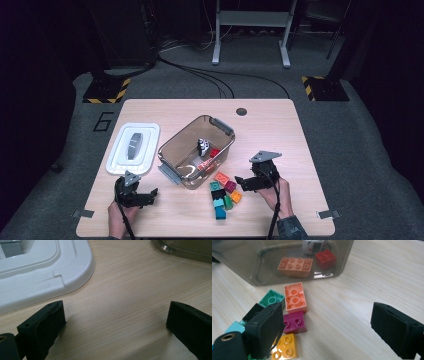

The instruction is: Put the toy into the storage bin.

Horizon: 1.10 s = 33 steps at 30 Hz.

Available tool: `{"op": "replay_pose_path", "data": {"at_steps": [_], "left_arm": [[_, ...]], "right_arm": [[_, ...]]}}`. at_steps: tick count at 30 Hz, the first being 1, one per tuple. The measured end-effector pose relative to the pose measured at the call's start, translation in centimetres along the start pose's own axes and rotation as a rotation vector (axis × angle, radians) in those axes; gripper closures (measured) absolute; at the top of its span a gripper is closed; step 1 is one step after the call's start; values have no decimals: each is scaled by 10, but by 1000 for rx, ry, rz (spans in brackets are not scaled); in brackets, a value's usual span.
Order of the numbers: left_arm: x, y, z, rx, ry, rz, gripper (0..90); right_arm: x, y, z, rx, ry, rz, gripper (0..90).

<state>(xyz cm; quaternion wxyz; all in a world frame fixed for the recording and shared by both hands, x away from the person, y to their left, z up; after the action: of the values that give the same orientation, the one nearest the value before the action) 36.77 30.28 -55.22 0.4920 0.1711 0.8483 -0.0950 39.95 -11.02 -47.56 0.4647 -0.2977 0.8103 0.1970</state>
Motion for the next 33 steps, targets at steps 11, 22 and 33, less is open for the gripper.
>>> {"op": "replay_pose_path", "data": {"at_steps": [11, 22, 33], "left_arm": [[0, 0, 0, 0, 1, 0, 20], [0, 0, 0, 0, 0, 0, 20], [0, 0, 0, -1, 0, 0, 21]], "right_arm": [[30, 15, 5, -4, 39, -3, 111], [49, 23, 6, -2, 47, 0, 120], [55, 22, 11, 0, 59, 21, 126]]}}
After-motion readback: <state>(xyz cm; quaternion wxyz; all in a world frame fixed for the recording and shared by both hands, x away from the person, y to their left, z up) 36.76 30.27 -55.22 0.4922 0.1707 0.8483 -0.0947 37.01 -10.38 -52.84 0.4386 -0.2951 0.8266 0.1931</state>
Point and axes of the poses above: each handheld gripper's, and its own axes: z roughly forward along the jaws, x roughly out of its underside, y roughly to its left, the point moved 3 cm from there along z, roughly forward along the jaws, and after that the axes turned 14 degrees about -y, right-handed, at the moved point
